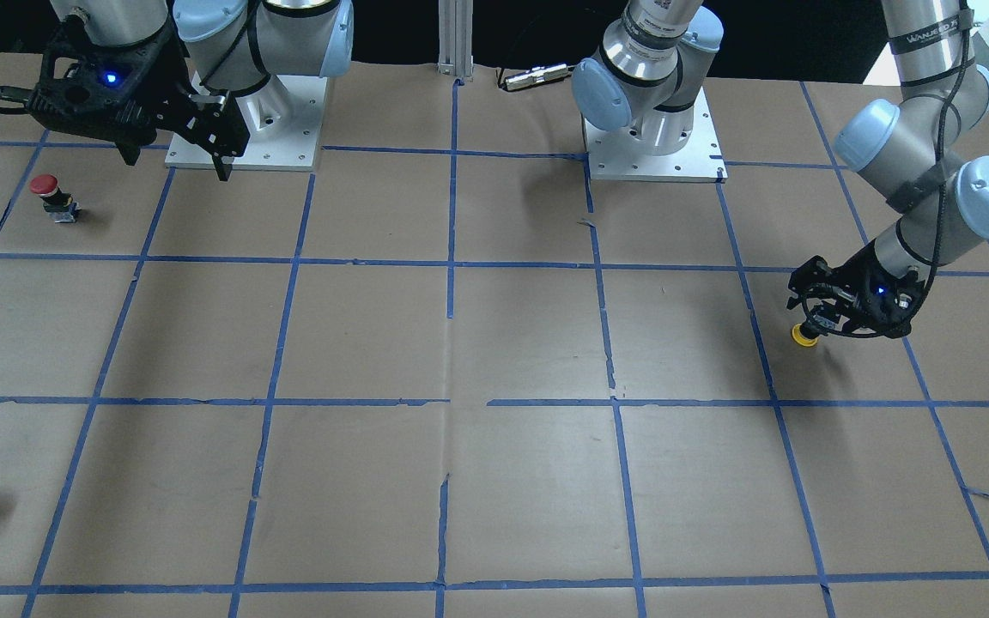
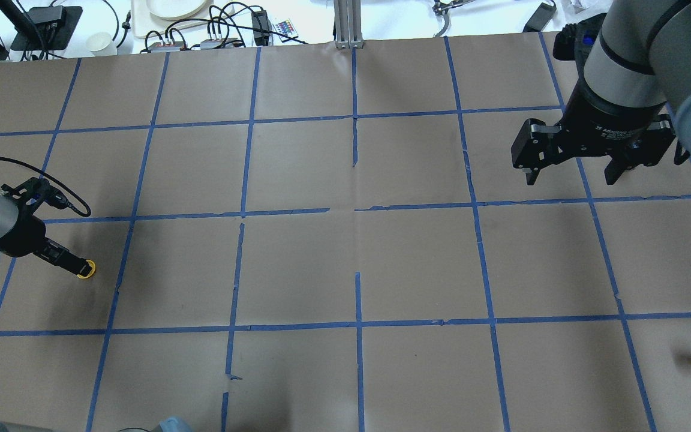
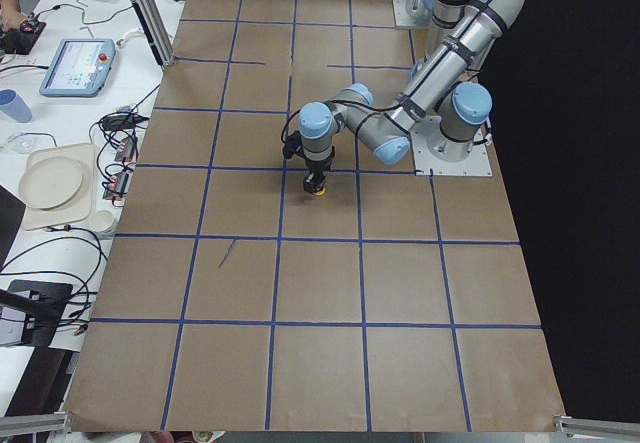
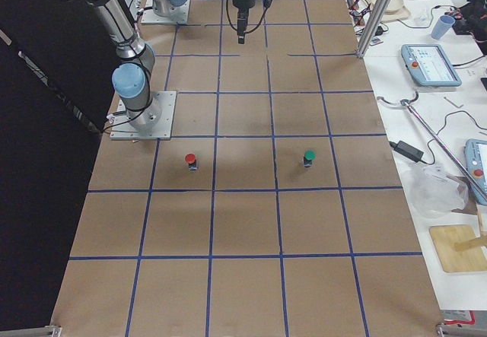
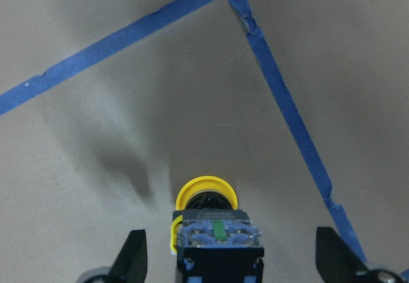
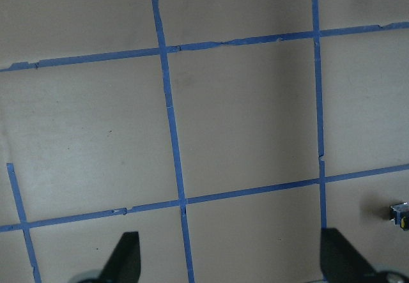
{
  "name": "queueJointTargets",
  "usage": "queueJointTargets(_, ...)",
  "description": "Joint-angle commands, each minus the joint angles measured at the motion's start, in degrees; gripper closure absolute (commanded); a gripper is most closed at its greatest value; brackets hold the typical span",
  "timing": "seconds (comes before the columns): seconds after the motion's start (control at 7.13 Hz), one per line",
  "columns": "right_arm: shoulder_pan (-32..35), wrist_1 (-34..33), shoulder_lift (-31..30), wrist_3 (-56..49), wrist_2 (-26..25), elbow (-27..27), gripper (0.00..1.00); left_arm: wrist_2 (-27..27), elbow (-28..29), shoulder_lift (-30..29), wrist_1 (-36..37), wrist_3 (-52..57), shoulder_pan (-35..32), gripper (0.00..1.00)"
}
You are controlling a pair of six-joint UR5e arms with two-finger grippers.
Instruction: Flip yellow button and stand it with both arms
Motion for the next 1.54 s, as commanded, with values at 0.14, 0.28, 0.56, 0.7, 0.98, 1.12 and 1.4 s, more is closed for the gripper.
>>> queueJointTargets(0.14,0.1,-0.4,0.0,0.0,0.1,0.0,0.0,0.1,0.0,0.7,0.0,0.0,-0.4,0.17)
queueJointTargets(0.28,0.1,-1.1,0.0,0.1,0.4,0.0,0.0,0.2,0.0,0.8,0.0,0.0,-0.4,0.19)
queueJointTargets(0.56,0.1,-1.1,0.0,0.2,0.9,-0.1,0.0,0.1,0.0,0.7,0.2,0.6,-0.4,0.38)
queueJointTargets(0.7,0.1,-1.1,0.0,0.2,0.9,0.0,0.0,0.1,0.0,0.6,0.2,0.6,-0.4,0.44)
queueJointTargets(0.98,0.1,-1.2,0.0,0.4,0.9,0.0,0.0,0.3,0.2,0.9,0.2,0.6,-0.4,0.68)
queueJointTargets(1.12,0.1,-1.2,0.0,0.6,0.9,-0.1,0.0,0.7,0.2,2.6,0.2,0.0,-0.4,0.75)
queueJointTargets(1.4,-0.1,-0.8,-0.2,0.4,0.7,-0.6,0.0,0.7,0.3,4.7,-0.9,-0.4,-0.7,0.81)
